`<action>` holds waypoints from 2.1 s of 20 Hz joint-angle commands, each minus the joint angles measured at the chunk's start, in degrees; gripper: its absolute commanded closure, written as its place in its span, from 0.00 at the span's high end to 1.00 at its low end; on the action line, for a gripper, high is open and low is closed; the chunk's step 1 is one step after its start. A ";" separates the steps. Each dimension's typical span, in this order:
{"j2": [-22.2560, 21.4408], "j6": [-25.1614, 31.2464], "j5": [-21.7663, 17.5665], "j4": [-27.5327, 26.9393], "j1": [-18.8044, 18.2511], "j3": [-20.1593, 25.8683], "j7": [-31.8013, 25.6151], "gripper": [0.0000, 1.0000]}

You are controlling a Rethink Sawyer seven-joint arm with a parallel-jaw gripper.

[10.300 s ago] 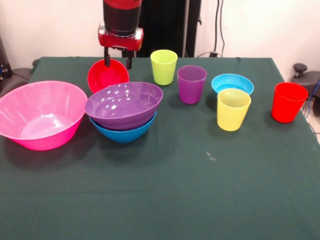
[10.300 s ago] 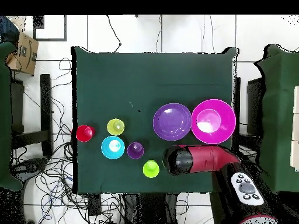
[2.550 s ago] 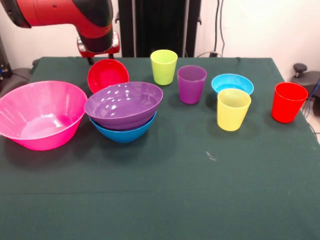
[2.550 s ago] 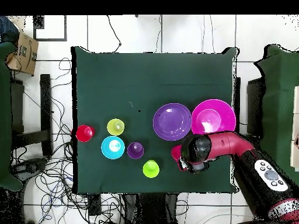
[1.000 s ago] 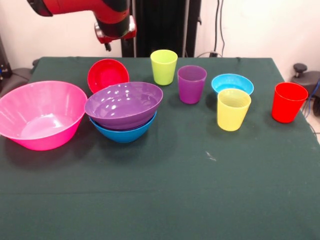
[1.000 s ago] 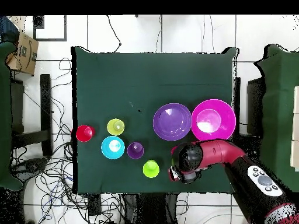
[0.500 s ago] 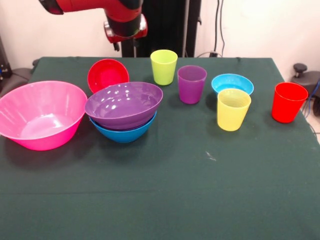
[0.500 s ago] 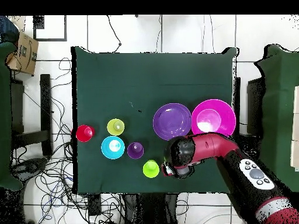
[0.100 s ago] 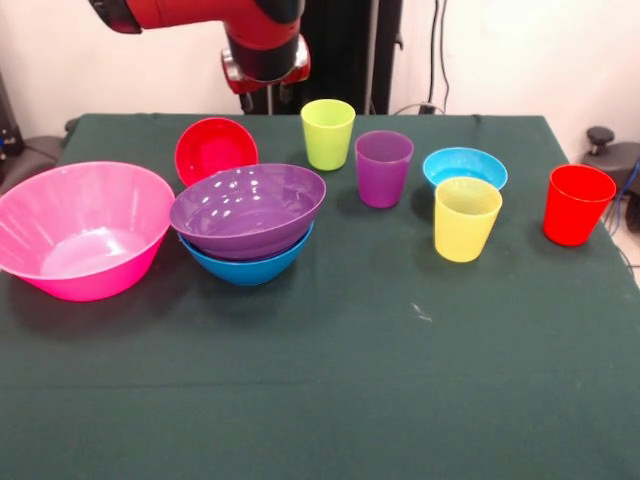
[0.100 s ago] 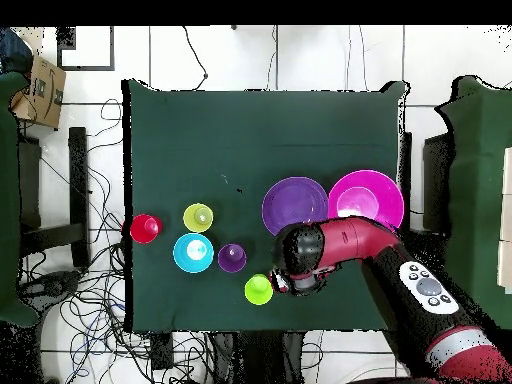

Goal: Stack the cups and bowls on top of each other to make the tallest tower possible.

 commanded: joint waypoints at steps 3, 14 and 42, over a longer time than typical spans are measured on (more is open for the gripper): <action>0.46 7.47 2.94 -8.81 3.47 0.62 -4.11 1.00; -2.38 13.35 5.81 -11.44 4.21 1.20 -5.07 1.00; 7.84 6.10 0.52 -20.72 4.39 0.37 -7.49 1.00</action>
